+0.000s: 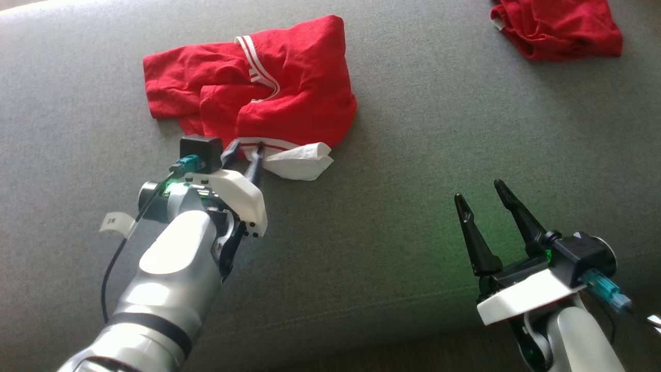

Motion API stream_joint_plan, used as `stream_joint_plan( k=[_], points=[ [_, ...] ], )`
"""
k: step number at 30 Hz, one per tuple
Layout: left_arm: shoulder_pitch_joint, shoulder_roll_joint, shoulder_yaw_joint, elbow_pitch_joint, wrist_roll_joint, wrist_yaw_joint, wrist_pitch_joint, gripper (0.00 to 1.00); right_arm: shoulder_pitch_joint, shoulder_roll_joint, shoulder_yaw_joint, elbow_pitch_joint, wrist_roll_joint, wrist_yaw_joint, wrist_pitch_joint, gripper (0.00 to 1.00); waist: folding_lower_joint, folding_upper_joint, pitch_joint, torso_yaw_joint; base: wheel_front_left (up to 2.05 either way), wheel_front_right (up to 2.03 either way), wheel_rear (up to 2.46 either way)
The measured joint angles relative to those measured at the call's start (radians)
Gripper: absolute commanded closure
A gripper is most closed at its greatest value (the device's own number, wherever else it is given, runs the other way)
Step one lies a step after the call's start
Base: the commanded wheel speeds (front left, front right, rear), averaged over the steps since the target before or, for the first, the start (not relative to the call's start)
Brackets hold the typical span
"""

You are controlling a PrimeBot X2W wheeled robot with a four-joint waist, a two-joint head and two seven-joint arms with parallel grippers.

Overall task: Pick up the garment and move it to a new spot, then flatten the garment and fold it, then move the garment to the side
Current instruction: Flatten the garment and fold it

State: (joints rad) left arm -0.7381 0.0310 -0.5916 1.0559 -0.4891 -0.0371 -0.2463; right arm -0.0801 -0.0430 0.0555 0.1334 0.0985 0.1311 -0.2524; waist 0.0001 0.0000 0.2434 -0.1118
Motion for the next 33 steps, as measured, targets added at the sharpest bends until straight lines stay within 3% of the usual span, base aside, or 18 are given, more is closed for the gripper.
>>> stream_joint_plan(
  k=[2,10,14,19,25,33],
  points=[
    [-0.005,0.0,-0.012,0.009,-0.012,-0.009,0.0,1.0,0.0,0.0,0.002,0.001,0.009,0.0,0.0,0.0,0.0,0.0,-0.002,-0.002,0.0,0.0,0.0],
    [-0.006,0.0,-0.03,-0.024,-0.085,-0.056,-0.002,1.0,0.0,0.0,0.005,0.006,0.016,0.0,0.0,0.0,0.0,0.0,-0.018,-0.008,0.0,0.0,0.0],
    [-0.007,0.001,-0.05,-0.118,-0.213,-0.084,0.004,1.0,0.0,0.0,0.016,0.007,0.037,0.0,0.0,0.0,0.0,0.0,-0.039,-0.015,0.0,0.0,0.0],
    [-0.098,0.005,-0.114,-0.276,-0.344,-0.087,0.091,1.0,-0.001,0.0,0.053,0.012,0.089,0.0,0.0,0.0,-0.0001,0.0,-0.063,-0.06,0.0,0.0,0.0],
    [-0.317,0.059,-0.139,-0.391,-0.338,-0.087,0.105,1.0,-0.02,0.0,0.061,0.017,0.119,0.0,0.0,0.0,-0.0001,0.0,-0.076,-0.13,0.0,0.0,0.0],
    [-0.6,0.101,-0.147,-0.366,-0.171,-0.086,0.029,1.0,-0.033,-0.001,0.075,0.03,0.155,0.0,0.0,0.0,-0.0001,0.0,-0.097,-0.222,0.0,0.0,0.0]
  ],
)
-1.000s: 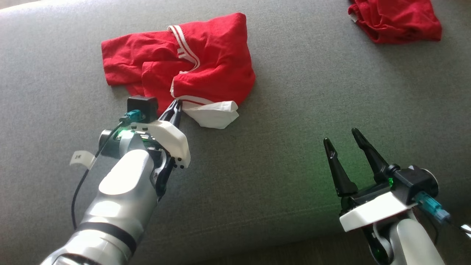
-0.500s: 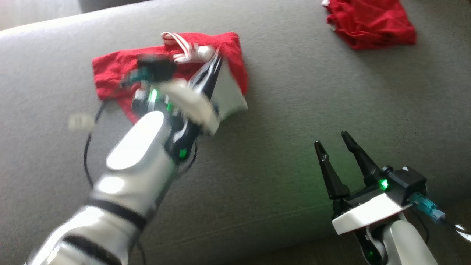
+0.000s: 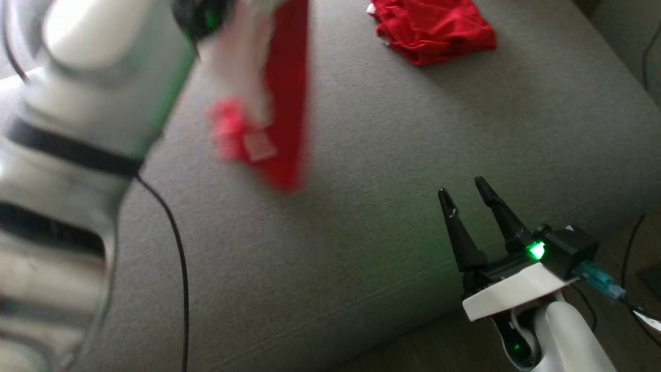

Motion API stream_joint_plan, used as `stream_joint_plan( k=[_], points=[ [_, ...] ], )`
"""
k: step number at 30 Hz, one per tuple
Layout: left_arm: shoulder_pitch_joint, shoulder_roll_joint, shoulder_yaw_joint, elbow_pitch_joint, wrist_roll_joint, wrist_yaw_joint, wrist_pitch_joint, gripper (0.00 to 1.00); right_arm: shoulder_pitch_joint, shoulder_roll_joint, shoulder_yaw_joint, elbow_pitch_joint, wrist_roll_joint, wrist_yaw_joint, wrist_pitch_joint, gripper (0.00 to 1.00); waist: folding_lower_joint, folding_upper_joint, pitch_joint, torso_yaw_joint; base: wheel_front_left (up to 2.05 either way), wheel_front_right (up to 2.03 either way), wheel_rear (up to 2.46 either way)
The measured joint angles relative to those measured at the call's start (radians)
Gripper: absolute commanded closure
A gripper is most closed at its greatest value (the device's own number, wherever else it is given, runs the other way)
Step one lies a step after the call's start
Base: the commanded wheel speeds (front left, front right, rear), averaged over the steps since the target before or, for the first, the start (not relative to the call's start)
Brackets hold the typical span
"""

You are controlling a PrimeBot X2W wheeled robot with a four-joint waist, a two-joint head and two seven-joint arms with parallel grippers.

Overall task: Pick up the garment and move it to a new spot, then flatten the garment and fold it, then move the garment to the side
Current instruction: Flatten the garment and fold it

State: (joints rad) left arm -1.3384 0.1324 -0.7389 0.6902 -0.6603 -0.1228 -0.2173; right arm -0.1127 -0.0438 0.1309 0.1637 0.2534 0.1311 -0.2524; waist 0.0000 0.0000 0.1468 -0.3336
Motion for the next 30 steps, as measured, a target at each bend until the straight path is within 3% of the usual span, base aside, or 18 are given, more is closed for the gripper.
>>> stream_joint_plan(
  k=[3,8,11,18,22,27,30],
  points=[
    [-0.113,0.008,0.006,0.031,0.044,0.008,-0.022,1.0,0.0,0.0,-0.008,-0.001,0.003,0.0,0.0,0.0,0.0,0.0,-0.001,-0.013,0.0,0.0,0.0],
    [-0.143,0.087,0.026,0.087,0.068,0.01,-0.032,1.0,0.003,0.0,-0.036,-0.005,0.002,0.0,0.0,0.0,0.0,0.0,-0.006,-0.001,0.0,0.0,0.0],
    [-0.031,0.131,0.039,0.141,0.038,0.026,-0.012,1.0,0.009,0.0,-0.056,-0.009,-0.01,0.0,0.0,0.0,0.0,0.0,-0.011,0.026,0.0,0.0,0.0],
    [0.403,0.182,0.046,0.268,-0.097,0.079,0.165,1.0,0.044,0.0,-0.067,-0.026,-0.04,0.0,0.0,0.0,0.0,0.0,-0.016,0.114,0.0,0.0,0.0],
    [0.556,0.227,0.073,0.282,-0.132,0.099,0.149,1.0,0.042,0.0,-0.062,-0.033,-0.045,0.0,0.0,0.0,0.0,0.0,-0.008,0.156,0.0,0.0,0.0],
    [0.612,0.275,0.104,0.232,-0.164,0.111,0.11,1.0,0.041,0.0,-0.054,-0.026,-0.062,0.0,0.0,0.0,0.0,0.0,0.002,0.185,0.0,0.0,0.0],
    [0.666,0.3,0.104,0.173,-0.169,0.144,0.113,1.0,0.041,0.0,-0.058,-0.022,-0.077,0.0,0.0,0.0,0.0,0.0,-0.003,0.199,0.0,0.0,0.0]
  ],
)
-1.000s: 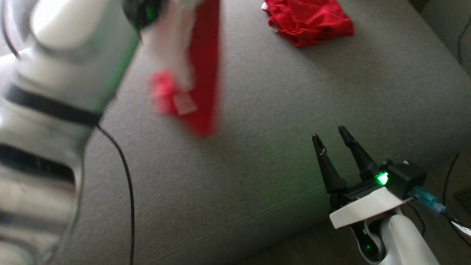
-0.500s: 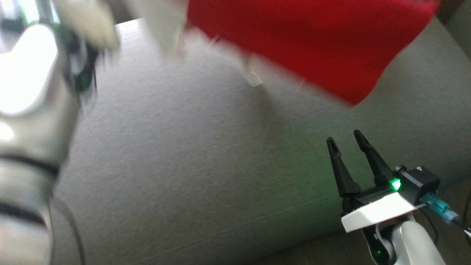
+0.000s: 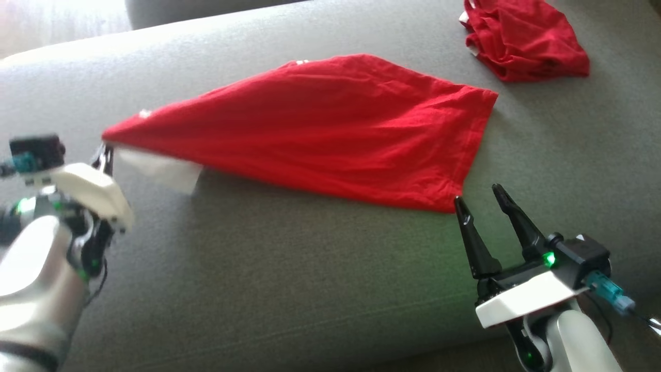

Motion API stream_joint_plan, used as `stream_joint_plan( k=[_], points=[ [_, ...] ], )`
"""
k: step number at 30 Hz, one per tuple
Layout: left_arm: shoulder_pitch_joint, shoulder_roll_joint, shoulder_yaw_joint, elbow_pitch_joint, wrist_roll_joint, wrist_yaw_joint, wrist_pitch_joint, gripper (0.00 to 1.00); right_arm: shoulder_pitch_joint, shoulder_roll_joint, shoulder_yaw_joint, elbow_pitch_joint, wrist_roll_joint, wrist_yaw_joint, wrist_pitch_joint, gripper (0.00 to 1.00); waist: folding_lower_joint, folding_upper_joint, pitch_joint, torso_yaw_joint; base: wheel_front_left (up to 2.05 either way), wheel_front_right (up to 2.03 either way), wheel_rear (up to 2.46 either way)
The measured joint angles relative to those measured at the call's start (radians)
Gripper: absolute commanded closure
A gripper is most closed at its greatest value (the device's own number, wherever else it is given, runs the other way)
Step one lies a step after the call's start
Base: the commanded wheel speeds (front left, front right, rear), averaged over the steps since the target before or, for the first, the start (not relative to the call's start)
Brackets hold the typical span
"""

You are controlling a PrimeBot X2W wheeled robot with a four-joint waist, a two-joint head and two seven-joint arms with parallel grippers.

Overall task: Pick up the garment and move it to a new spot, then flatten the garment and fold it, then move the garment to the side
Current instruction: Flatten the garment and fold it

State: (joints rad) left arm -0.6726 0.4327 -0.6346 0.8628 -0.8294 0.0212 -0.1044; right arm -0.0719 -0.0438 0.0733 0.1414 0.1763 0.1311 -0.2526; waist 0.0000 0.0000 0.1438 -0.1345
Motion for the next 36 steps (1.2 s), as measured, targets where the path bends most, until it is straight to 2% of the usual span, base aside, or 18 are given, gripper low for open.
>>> stream_joint_plan(
  k=[3,4,5,6,7,8,12,13,14,15,21,25,28,31,36],
  points=[
    [0.056,0.022,-0.002,-0.04,0.0,0.026,0.025,1.0,0.0,0.0,0.0,0.005,-0.008,0.0,0.0,0.0,0.0,0.0,-0.005,0.011,0.0,0.0,0.0],
    [0.114,0.051,-0.005,-0.086,0.002,0.066,0.034,1.0,-0.001,0.0,0.002,0.01,-0.015,0.0,0.0,0.0,0.0,0.0,-0.009,0.023,0.0,0.0,0.0],
    [0.14,0.069,-0.004,-0.112,0.003,0.09,0.038,1.0,-0.002,0.0,0.004,0.016,-0.018,0.0,0.0,0.0,0.0,0.0,-0.01,0.029,0.0,0.0,0.0],
    [0.14,0.069,-0.004,-0.112,0.003,0.09,0.038,1.0,-0.002,0.0,0.004,0.016,-0.018,0.0,0.0,0.0,0.0,0.0,-0.01,0.029,0.0,0.0,0.0],
    [0.182,0.102,-0.004,-0.17,0.004,0.136,0.056,1.0,-0.003,0.0,0.009,0.028,-0.018,0.0,0.0,0.0,0.0,0.0,-0.015,0.041,0.0,0.0,0.0],
    [0.201,0.116,-0.004,-0.205,0.006,0.156,0.065,1.0,-0.003,0.0,0.012,0.033,-0.019,0.0,0.0,0.0,0.0,0.0,-0.018,0.046,0.0,0.0,0.0],
    [0.279,0.141,0.001,-0.362,0.004,0.232,0.078,1.0,-0.014,0.0,0.025,0.064,-0.029,0.0,0.0,0.0,0.0,0.0,-0.029,0.072,0.0,0.0,0.0],
    [0.3,0.145,0.0,-0.401,0.003,0.254,0.077,0.15,-0.021,0.0,0.027,0.073,-0.034,0.0,0.0,0.0,0.0,0.0,-0.031,0.079,0.0,0.0,0.0],
    [0.32,0.15,0.001,-0.438,0.005,0.277,0.071,0.0,-0.027,0.0,0.028,0.081,-0.036,0.0,0.0,0.0,0.0,0.0,-0.034,0.086,0.0,0.0,0.0],
    [0.32,0.15,0.001,-0.438,0.005,0.277,0.071,0.0,-0.027,0.0,0.028,0.081,-0.036,0.0,0.0,0.0,0.0,0.0,-0.034,0.086,0.0,0.0,0.0],
    [0.424,0.193,0.045,-0.639,0.019,0.401,-0.002,0.0,-0.076,0.0,0.04,0.17,-0.033,0.0,0.0,0.0,0.0,0.0,-0.053,0.116,0.0,0.0,0.0],
    [0.479,0.192,0.068,-0.782,0.038,0.449,-0.085,0.0,-0.14,-0.012,0.051,0.252,-0.002,0.0,0.016,0.0,0.0,0.0,-0.062,0.136,0.0,0.0,0.0],
    [0.487,0.181,0.064,-0.846,0.059,0.444,-0.115,0.0,-0.199,-0.036,0.048,0.317,0.024,0.0,0.034,0.0,0.0,0.0,-0.064,0.154,0.0,0.0,0.0],
    [0.472,0.181,0.045,-0.852,0.084,0.399,-0.117,0.0,-0.258,-0.063,0.054,0.375,0.035,0.0,0.043,0.0,0.0,0.0,-0.057,0.165,0.0,0.0,0.0],
    [0.301,0.184,-0.016,-0.811,0.112,0.269,-0.052,0.0,-0.328,-0.07,0.066,0.409,0.04,0.0,0.039,0.0,0.0,0.0,-0.034,0.162,0.0,0.0,0.0]
  ],
)
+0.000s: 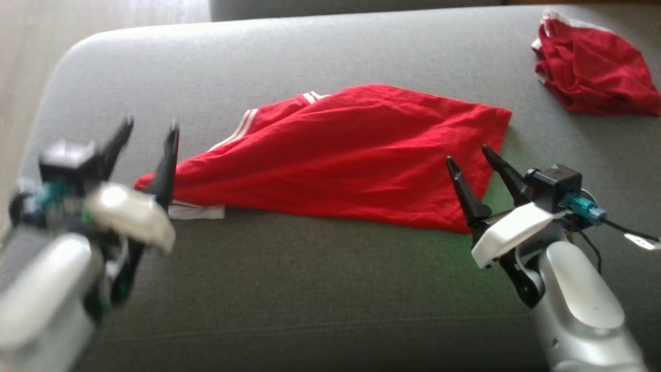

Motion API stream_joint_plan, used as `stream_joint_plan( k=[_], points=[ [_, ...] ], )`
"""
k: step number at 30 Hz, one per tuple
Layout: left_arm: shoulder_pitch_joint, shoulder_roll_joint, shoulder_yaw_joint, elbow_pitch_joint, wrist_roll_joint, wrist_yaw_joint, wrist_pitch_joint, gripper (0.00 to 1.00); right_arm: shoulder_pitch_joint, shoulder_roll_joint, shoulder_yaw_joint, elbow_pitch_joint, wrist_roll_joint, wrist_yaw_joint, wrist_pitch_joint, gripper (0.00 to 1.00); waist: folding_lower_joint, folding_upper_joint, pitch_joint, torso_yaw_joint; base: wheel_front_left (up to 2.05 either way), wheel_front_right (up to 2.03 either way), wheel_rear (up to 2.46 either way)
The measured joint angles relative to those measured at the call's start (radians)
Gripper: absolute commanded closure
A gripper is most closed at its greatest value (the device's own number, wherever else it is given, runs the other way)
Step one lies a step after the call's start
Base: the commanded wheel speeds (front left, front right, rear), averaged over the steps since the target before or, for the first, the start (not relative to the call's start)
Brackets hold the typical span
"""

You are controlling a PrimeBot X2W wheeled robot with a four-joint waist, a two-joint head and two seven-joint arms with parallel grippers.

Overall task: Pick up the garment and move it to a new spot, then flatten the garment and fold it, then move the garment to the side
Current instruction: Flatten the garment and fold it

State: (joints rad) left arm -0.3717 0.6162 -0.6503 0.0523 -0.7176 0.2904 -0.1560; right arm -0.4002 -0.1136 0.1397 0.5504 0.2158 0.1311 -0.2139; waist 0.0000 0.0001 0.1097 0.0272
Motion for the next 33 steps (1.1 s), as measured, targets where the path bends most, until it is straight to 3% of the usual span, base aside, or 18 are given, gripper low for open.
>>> stream_joint_plan(
  k=[5,12,18,22,28,33],
  points=[
    [-0.24,-0.013,-0.061,0.114,0.033,-0.158,0.073,0.0,-0.004,0.013,0.015,-0.017,0.023,0.0,-0.025,0.0,0.0,0.0,0.028,-0.038,0.0,0.0,0.0],
    [-0.516,-0.05,-0.189,0.395,0.142,-0.358,0.2,0.0,0.021,0.028,0.067,-0.16,0.022,0.0,-0.036,0.0,0.0,0.0,0.091,-0.146,0.0,0.0,0.0],
    [-0.66,-0.037,-0.291,0.588,0.267,-0.406,0.252,0.0,0.045,0.046,0.1,-0.278,0.022,0.0,-0.037,0.0,0.0001,0.0,0.172,-0.241,0.0,0.0,0.0],
    [-0.727,0.007,-0.345,0.689,0.3,-0.415,0.283,0.0,0.046,0.048,0.102,-0.353,0.031,0.0,-0.038,0.0,0.0002,0.0,0.227,-0.31,0.0,0.0,0.0],
    [-0.737,0.036,-0.493,0.686,0.123,-0.423,0.425,0.0,0.069,0.05,0.08,-0.424,0.088,0.0,-0.038,0.0,0.0003,-0.0001,0.292,-0.39,0.0,0.0,0.0],
    [-0.801,0.114,-0.581,0.6,-0.016,-0.423,0.516,0.0,0.088,0.052,0.068,-0.449,0.101,0.0,-0.038,0.0,0.0001,0.0,0.326,-0.418,0.0,0.0,0.0]
  ],
)
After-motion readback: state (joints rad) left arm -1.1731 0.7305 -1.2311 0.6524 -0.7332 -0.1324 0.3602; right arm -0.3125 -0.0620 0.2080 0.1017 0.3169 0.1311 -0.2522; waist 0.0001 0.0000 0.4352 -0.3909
